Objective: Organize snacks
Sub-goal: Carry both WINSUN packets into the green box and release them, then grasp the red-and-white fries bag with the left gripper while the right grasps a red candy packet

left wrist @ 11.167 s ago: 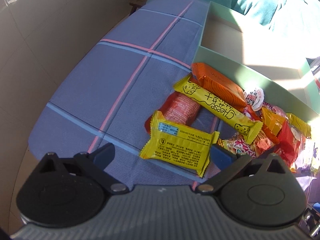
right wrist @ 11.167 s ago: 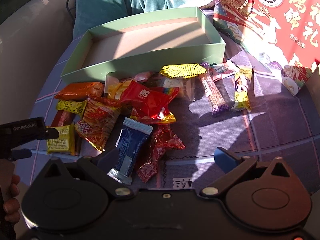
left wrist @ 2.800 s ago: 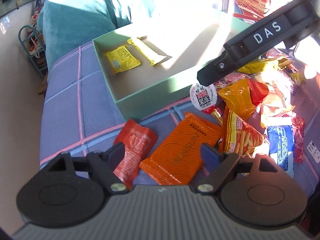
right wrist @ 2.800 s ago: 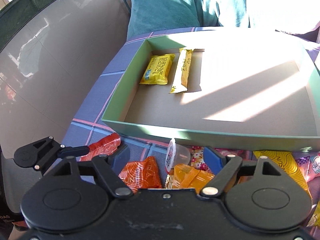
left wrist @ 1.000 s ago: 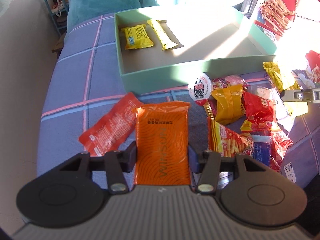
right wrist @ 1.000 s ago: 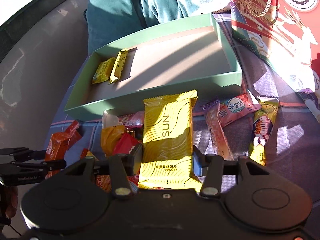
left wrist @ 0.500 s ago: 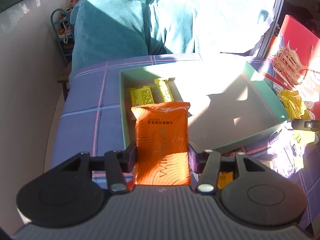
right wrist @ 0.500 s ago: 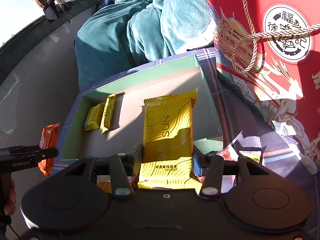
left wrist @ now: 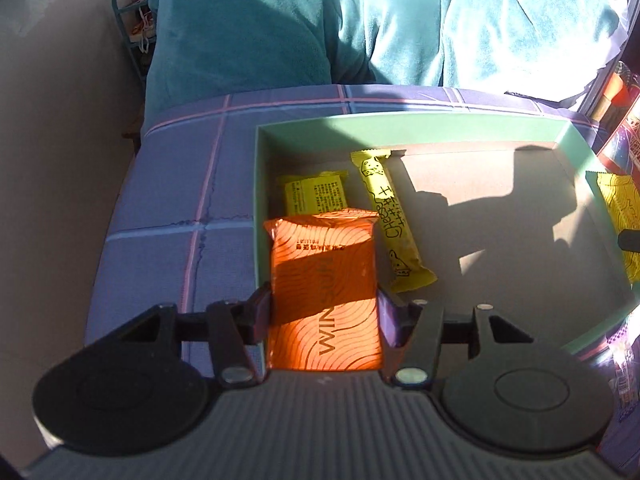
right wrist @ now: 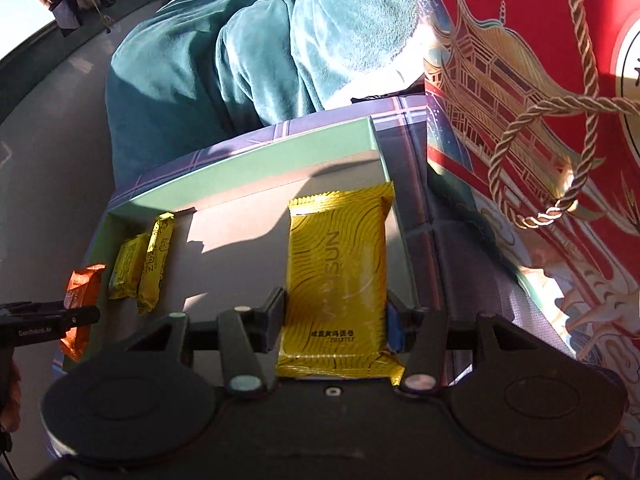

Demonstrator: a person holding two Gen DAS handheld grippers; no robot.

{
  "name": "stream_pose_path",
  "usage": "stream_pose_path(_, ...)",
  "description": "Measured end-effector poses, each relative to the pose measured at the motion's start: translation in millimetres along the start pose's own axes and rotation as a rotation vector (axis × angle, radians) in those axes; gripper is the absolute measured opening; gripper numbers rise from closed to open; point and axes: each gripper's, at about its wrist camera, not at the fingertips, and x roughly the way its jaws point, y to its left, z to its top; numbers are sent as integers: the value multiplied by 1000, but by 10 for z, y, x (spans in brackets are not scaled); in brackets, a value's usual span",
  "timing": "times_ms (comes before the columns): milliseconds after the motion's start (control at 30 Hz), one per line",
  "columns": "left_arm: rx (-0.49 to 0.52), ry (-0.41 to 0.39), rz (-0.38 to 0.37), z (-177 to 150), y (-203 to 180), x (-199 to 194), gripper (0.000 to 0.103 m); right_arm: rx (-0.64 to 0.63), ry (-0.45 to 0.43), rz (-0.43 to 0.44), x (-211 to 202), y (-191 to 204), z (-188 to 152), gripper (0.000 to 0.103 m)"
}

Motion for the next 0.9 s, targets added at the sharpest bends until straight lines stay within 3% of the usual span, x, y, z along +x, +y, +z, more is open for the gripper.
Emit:
stream_pose_path(33,1,-4,-3,-15,-4,9,58,1,1,-1,12,2,-9,53)
stream_pose_path(100,-1,-18,-37,-37,-9,-30,72,16,-9,11,4,-4,-12,77)
stream_pose_path(133,-2,-31,-37,-41,-23,-64,88,33,-26,39,-49,-8,-20,90)
stream_pose_path(167,-1,-46,-19,-50,-38,-97,101,44,-40,49,-93,0,-26,97)
stream_pose_path(200,6,-67,5,-60,-60,-144,103,44,-62,42,-160,29,-33,99)
stream_pose_path(267,22,-81,13,-69,-104,-238,103,41,-84,43,-265,61,-37,103)
stream_pose_path(533,45,-86,-46,-340,-263,-612,103,67,-116,72,-682,91,-266,103)
stream_pose_path(900,139,-20,-121,-1077,-626,-844,103,48,-74,92,-912,146,-856,103)
